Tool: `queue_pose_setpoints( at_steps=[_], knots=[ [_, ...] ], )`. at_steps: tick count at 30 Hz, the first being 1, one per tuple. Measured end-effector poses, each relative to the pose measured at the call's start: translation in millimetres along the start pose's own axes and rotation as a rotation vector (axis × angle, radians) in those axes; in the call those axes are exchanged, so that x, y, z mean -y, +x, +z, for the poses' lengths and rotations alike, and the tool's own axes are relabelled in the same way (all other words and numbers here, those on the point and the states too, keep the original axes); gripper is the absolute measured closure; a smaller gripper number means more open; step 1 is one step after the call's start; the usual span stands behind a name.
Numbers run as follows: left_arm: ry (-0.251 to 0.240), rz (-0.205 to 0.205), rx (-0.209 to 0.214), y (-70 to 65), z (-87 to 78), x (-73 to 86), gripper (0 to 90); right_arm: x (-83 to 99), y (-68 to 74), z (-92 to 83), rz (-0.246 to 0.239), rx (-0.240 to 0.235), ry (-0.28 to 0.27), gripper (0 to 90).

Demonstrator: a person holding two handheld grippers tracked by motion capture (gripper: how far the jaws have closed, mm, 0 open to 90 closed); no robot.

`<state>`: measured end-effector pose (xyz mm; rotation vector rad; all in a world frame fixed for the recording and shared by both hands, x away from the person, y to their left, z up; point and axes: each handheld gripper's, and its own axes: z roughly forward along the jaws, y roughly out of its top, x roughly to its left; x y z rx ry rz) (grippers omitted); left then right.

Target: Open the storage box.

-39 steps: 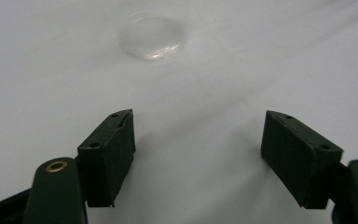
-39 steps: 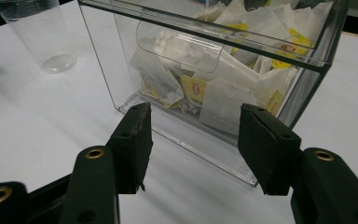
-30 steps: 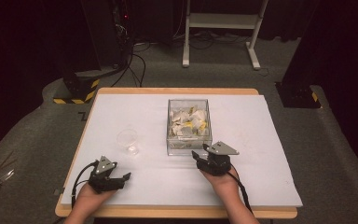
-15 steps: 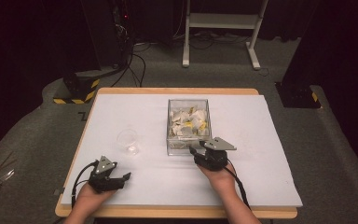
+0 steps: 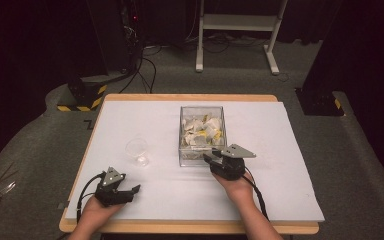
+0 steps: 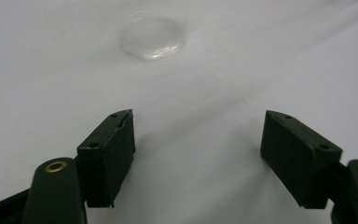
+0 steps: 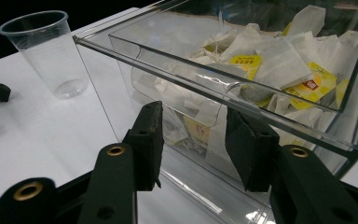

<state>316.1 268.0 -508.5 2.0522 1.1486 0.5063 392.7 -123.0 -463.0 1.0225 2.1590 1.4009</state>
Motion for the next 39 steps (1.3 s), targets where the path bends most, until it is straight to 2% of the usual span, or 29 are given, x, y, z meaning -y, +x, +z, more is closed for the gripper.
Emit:
queue_pose_setpoints(
  at_steps=[4,13,25,30,39],
  knots=[
    [0.000,0.000,0.000,0.0,0.0,0.0,26.2,0.4,-1.3,1.1,-0.014,-0.019,0.003,61.6],
    [0.000,0.001,0.000,0.0,0.0,0.0,26.2,1.6,-4.4,3.8,-0.008,-0.058,-0.003,65.4],
    [0.000,0.001,0.000,0.0,0.0,0.0,26.2,2.4,-5.5,1.4,-0.009,-0.065,-0.008,66.6],
    [0.000,0.001,0.000,0.0,0.0,0.0,26.2,5.3,-7.8,-1.9,0.005,-0.081,-0.022,70.0],
    [0.000,0.001,-0.001,-0.1,0.0,0.0,26.2,8.3,-4.7,-7.8,-0.006,-0.086,-0.022,70.4]
  ],
)
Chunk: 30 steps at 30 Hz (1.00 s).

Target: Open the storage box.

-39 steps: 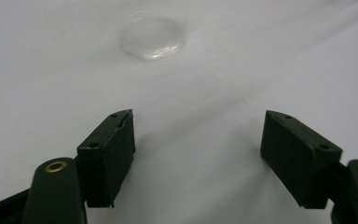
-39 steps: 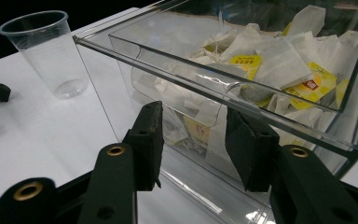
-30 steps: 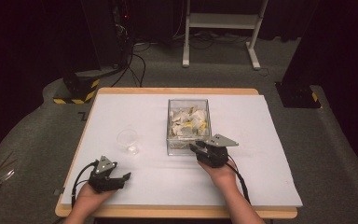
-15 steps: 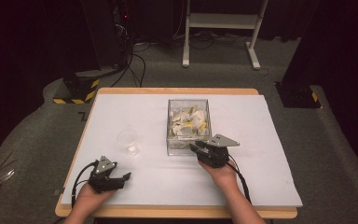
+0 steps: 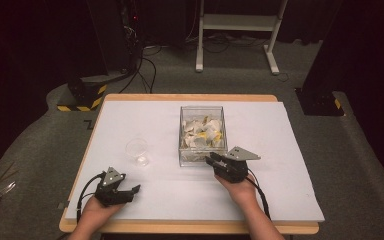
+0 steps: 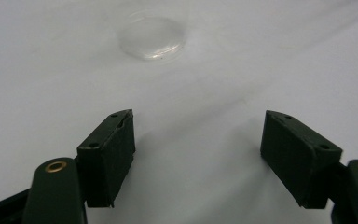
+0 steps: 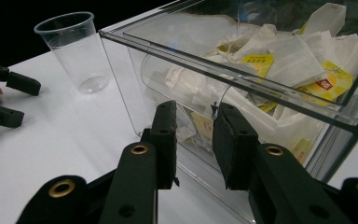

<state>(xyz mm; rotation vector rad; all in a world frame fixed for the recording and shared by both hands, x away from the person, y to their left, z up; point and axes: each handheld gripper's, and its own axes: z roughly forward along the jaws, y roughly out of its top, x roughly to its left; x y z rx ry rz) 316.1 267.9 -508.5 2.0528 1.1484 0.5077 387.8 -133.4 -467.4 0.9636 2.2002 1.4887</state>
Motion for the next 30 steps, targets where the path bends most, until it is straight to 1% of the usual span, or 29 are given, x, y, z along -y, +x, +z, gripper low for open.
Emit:
queue_pose_setpoints(
  at_steps=[6,9,13,16,17,26,30],
  knots=[
    [0.000,0.000,0.000,0.0,0.0,0.0,26.2,1.8,2.9,-3.3,-0.006,0.005,0.001,69.7],
    [0.000,0.000,0.000,0.0,0.0,0.0,26.2,1.6,3.9,-1.3,-0.009,0.014,-0.004,66.6],
    [0.000,0.000,0.000,0.0,0.0,0.0,26.2,1.1,3.9,1.5,-0.007,0.020,0.000,65.5],
    [0.000,0.000,0.000,0.0,0.0,0.0,26.2,0.8,4.3,2.7,-0.011,0.019,-0.003,65.6],
    [0.000,0.000,0.000,0.1,0.0,0.0,26.2,0.5,5.6,2.0,-0.019,0.016,-0.006,66.1],
    [0.000,0.000,0.000,0.0,0.0,0.0,26.3,1.1,5.4,-2.7,-0.007,0.003,-0.002,68.2],
    [0.000,0.000,0.000,0.0,0.0,0.0,26.2,2.8,7.4,-5.8,-0.014,-0.003,-0.002,68.8]
  ],
)
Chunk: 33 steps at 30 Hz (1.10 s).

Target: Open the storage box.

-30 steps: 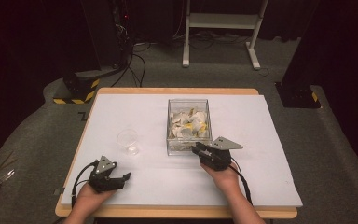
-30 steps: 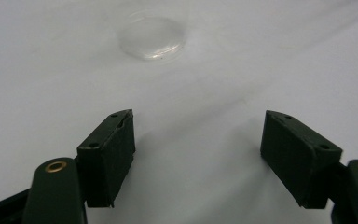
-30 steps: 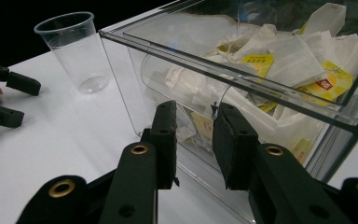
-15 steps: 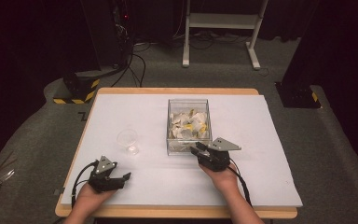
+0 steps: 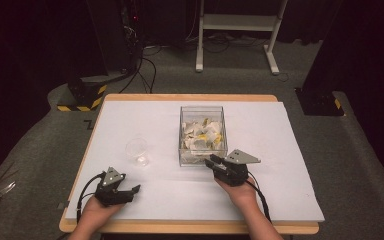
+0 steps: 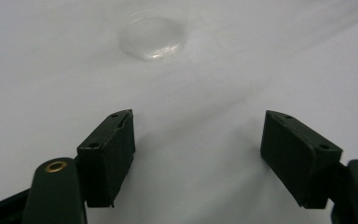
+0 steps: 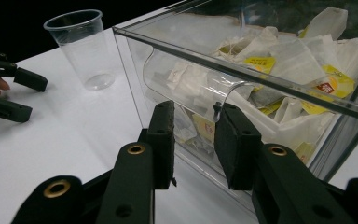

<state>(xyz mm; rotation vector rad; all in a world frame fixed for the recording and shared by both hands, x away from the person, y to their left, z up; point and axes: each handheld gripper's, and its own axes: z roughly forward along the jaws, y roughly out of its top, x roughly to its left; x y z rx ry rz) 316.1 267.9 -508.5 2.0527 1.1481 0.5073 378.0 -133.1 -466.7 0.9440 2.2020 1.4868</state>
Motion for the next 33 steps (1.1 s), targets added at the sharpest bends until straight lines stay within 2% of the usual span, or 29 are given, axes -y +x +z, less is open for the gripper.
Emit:
queue_pose_setpoints(
  at_steps=[33],
  knots=[
    [-0.001,0.001,-0.002,-0.1,0.1,0.0,26.2,17.2,27.1,-31.6,-0.003,-0.050,0.001,69.7]
  ],
)
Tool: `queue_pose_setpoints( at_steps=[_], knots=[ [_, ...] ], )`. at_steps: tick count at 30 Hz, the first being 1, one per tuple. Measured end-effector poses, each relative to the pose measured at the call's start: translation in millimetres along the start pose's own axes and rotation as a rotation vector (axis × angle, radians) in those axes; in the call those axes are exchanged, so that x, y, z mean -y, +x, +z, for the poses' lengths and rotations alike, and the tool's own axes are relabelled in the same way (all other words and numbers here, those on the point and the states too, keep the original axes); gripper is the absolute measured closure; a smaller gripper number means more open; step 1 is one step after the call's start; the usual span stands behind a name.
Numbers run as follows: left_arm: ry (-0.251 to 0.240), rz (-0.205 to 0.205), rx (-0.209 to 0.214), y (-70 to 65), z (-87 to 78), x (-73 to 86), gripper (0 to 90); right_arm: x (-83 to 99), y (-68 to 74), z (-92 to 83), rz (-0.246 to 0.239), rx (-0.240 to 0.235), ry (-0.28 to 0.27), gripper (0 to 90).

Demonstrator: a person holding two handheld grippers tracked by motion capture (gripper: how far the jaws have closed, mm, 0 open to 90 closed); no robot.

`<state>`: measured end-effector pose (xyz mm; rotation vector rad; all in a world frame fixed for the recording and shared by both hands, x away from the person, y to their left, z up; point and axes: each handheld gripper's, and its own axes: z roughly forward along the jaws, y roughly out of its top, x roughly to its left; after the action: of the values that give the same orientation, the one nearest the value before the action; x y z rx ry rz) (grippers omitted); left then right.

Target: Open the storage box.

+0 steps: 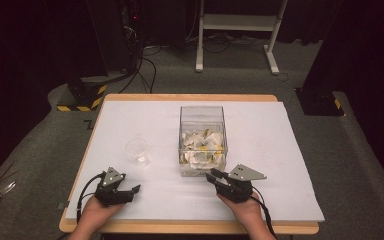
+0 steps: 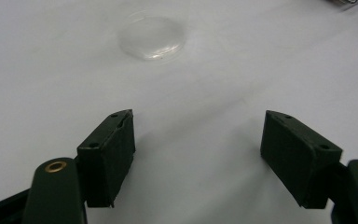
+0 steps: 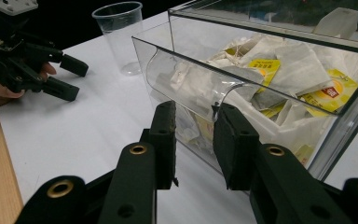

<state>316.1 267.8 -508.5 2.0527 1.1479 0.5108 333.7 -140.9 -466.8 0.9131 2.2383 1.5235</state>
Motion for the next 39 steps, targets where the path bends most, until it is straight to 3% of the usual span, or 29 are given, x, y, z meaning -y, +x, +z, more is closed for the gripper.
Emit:
queue_pose_setpoints(
  at_steps=[18,28,39],
  knots=[
    [0.000,0.000,0.000,0.0,0.0,0.0,26.2,5.6,7.9,-7.8,-0.009,-0.007,-0.006,70.1],
    [0.000,0.000,0.002,0.1,0.1,-0.1,26.2,10.4,5.3,-12.5,-0.002,0.019,-0.018,67.5],
    [0.000,0.002,0.003,0.1,0.3,-0.4,26.1,11.2,7.5,-24.7,-0.032,0.062,-0.032,66.7]
  ],
)
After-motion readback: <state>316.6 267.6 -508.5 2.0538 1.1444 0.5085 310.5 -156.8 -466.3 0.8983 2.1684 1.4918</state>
